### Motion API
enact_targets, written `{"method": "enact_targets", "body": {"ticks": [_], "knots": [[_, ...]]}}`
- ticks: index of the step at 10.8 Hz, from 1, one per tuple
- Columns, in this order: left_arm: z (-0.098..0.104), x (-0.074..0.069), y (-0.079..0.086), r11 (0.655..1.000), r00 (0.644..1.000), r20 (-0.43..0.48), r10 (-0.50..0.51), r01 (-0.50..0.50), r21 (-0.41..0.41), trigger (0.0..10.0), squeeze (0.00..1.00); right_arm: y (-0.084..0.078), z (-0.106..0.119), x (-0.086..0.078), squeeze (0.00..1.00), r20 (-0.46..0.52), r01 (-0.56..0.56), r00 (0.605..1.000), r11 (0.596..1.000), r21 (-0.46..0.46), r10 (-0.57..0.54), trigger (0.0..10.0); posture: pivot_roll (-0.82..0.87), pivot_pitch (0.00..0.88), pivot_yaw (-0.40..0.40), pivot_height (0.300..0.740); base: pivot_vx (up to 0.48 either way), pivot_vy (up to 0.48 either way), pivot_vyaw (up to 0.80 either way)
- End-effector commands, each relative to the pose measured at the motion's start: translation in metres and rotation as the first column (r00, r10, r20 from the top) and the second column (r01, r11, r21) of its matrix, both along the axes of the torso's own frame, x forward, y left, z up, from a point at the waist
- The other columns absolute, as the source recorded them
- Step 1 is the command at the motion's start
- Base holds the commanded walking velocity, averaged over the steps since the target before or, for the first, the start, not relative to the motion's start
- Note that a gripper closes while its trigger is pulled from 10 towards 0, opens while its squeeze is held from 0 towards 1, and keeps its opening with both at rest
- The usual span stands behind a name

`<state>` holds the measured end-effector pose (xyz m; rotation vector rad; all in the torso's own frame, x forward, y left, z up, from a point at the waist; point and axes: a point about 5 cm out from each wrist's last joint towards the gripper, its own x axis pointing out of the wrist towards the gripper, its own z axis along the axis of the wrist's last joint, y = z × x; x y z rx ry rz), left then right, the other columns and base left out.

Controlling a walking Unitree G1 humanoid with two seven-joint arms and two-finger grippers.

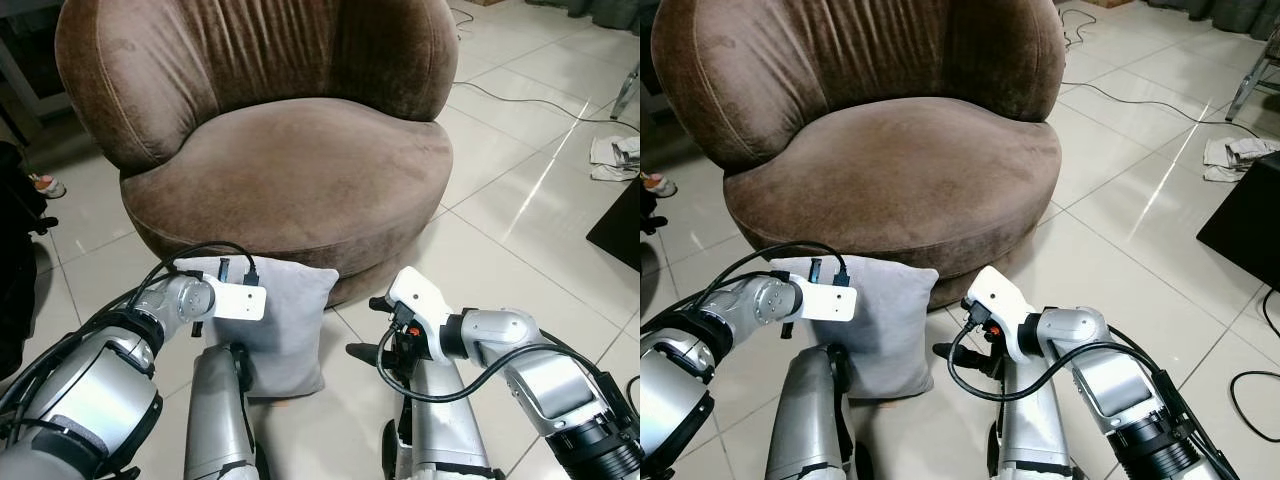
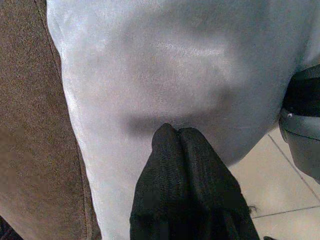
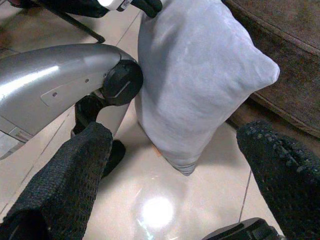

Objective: Move the pillow to the sofa from floor

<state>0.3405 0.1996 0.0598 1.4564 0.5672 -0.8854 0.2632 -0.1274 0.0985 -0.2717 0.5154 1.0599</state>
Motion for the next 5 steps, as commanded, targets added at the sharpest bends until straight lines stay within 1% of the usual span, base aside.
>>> {"method": "enact_targets", "body": {"ticks": [1,5], "knots": [[-0.0030,-0.0026,0.0021,1.000,1.000,-0.014,0.008,-0.008,0.000,0.0,0.00,-0.0008,-0.0010,-0.0001,0.00,0.002,-0.010,1.000,1.000,-0.006,0.010,10.0,-0.15,0.045,0.044,0.422,0.000,0.000,0.00],[-0.0046,-0.0038,0.0008,1.000,1.000,-0.031,-0.002,0.002,0.006,0.0,0.00,-0.0021,-0.0012,0.0011,0.00,0.002,-0.010,1.000,1.000,-0.018,0.010,10.0,-0.16,0.049,0.038,0.422,0.000,0.000,0.00]]}}
